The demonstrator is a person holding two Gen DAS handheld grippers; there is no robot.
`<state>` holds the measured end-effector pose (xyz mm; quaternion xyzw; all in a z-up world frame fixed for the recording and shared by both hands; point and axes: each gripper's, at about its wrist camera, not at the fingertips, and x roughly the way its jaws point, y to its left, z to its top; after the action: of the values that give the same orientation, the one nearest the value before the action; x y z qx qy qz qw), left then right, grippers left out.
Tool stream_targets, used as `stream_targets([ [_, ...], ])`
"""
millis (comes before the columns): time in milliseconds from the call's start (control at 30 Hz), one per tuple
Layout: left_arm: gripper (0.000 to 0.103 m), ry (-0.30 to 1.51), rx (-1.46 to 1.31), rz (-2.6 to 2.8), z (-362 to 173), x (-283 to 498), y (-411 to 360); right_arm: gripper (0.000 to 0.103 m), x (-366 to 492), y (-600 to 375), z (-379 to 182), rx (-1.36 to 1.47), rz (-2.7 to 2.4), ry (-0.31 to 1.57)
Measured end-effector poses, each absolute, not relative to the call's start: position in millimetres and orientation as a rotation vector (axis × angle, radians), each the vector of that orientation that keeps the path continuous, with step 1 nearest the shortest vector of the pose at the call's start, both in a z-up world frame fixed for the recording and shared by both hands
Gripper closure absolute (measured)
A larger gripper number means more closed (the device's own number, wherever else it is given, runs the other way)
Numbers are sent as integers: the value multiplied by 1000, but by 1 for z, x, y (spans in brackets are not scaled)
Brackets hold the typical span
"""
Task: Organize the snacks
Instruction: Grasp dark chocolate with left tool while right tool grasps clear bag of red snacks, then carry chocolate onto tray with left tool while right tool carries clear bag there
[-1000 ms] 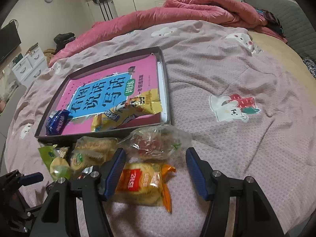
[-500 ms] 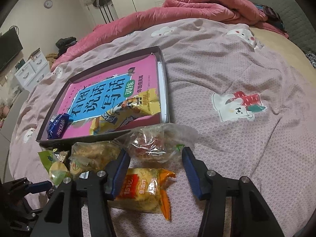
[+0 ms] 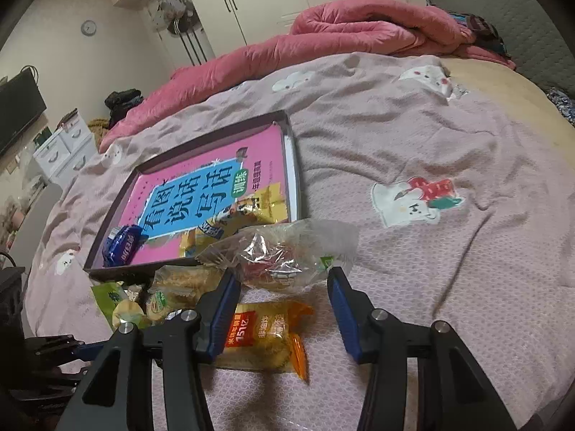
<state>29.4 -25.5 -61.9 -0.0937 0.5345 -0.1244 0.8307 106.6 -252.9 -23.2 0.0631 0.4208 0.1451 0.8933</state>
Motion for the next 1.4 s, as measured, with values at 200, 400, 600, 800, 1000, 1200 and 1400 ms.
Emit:
stream_targets([
  [200,66,1133,-200,-266,-60,28,-25,53,101,-256,-13,147,298,836],
  [400,66,1102,-216,-262,-48,24,-19,53,97,-254,-2,147,310,812],
  [600,66,1069,-246,-241,-35,23,-9,53,93,-248,5,143,327,796],
  [800,66,1060,-269,-222,-31,24,0,53,91,-243,8,136,341,790],
  [1000,66,1049,-288,-199,-30,23,9,53,90,-242,11,139,347,778],
  [1200,66,1022,-297,-181,-23,23,15,53,88,-239,17,136,365,760],
  [1400,66,991,-311,-152,-15,25,23,53,87,-230,22,122,389,751],
])
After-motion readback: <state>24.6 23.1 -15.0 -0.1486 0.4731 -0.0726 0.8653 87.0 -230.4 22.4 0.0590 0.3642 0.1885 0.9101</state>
